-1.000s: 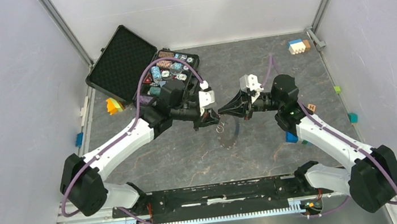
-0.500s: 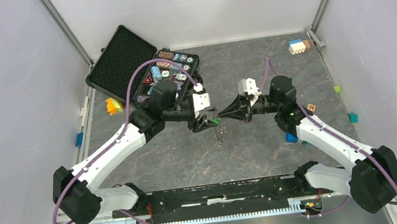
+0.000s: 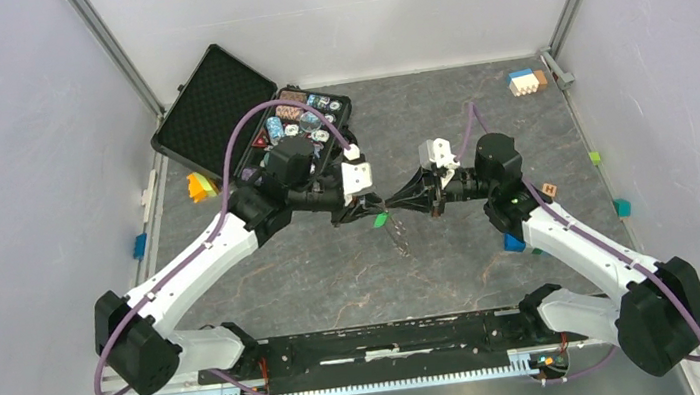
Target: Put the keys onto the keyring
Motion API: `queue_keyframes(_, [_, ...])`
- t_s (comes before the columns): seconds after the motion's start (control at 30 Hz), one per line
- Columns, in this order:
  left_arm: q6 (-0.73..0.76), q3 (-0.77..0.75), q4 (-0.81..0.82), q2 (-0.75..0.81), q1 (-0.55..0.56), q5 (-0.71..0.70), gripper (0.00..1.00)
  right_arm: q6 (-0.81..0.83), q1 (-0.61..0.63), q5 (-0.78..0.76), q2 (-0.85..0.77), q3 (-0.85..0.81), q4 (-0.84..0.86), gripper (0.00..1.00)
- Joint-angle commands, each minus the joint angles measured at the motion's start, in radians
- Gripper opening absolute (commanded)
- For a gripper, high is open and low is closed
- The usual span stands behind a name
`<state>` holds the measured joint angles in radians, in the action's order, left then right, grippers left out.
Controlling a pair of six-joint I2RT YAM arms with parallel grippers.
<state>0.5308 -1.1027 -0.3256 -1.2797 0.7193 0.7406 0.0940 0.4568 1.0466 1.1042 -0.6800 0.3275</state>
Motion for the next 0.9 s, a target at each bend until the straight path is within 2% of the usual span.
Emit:
queue_keyframes(0.0, [-0.041,-0.01,0.051,-0.012,-0.003,0.046,0.31,0.004,-0.001,0.012,-0.024,-0.047,0.038,0.0])
queue_keyframes(0.3, [-0.072,-0.008,0.066,-0.031,-0.003,0.069,0.2,0.003,-0.001,0.008,-0.021,-0.05,0.037,0.0])
queue_keyframes(0.4, [-0.076,-0.008,0.066,-0.035,-0.003,0.072,0.14,0.003,-0.001,0.01,-0.02,-0.052,0.036,0.0])
queue_keyframes(0.5, [-0.079,-0.008,0.071,-0.035,-0.003,0.066,0.02,0.004,-0.002,0.008,-0.02,-0.046,0.036,0.0])
queue_keyframes(0.7, [-0.078,-0.022,0.061,-0.013,-0.003,0.032,0.02,0.056,-0.004,-0.002,-0.022,-0.049,-0.013,0.0])
queue_keyframes(0.87, [-0.003,-0.094,-0.074,-0.012,-0.003,0.0,0.02,0.14,-0.003,-0.018,-0.026,-0.054,-0.096,0.03])
